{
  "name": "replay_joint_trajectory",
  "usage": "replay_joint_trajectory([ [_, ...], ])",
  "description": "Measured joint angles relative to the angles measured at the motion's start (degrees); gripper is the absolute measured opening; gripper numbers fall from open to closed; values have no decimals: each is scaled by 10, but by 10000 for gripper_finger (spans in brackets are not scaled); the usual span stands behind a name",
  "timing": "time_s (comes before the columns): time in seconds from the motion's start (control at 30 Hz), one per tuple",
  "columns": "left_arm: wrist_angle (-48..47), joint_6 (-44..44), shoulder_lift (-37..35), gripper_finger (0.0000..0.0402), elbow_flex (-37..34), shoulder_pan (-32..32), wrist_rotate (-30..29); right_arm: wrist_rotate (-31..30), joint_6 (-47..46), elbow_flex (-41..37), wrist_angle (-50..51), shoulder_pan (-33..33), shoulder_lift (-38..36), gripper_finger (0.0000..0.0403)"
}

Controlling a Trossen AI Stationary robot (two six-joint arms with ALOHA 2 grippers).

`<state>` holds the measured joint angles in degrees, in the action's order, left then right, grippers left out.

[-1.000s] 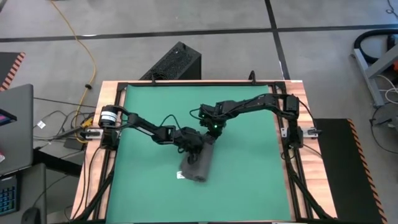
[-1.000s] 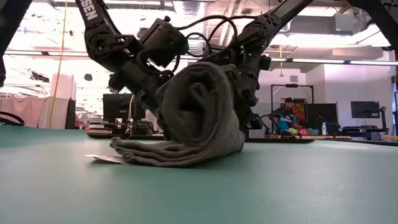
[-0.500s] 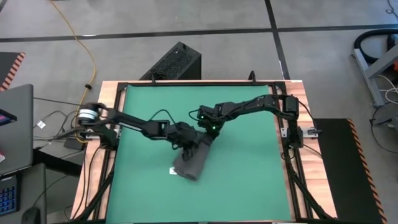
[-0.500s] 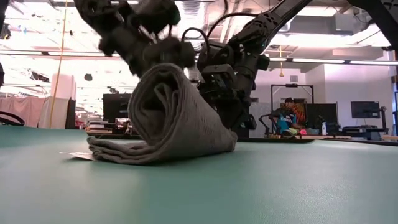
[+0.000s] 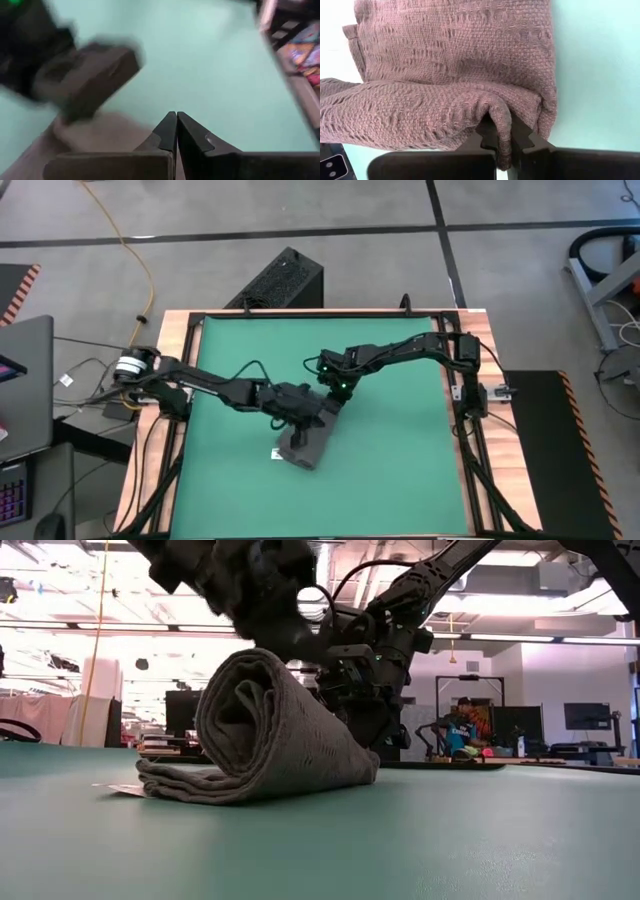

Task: Roll towel
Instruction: Roll the microfiber towel

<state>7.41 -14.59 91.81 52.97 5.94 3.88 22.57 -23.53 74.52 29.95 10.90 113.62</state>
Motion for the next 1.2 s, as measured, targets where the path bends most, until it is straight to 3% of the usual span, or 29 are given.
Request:
replay_joint_trajectory([
  [0.3,-5,29,2,0,3,39,-38,0,-1,0,-3,0,0,22],
  [0.57,-5,45,48,0,3,53,-41,-2,-3,0,-3,0,0,22],
  [0.77,-74,21,50,0,1,66,-82,-2,-4,0,-2,0,0,22],
  [1.0,-68,-30,59,0,-25,95,-92,-2,-4,0,-1,0,0,23],
  [1.2,-80,-31,58,0,-25,119,-107,7,55,-1,-33,0,-3,69],
])
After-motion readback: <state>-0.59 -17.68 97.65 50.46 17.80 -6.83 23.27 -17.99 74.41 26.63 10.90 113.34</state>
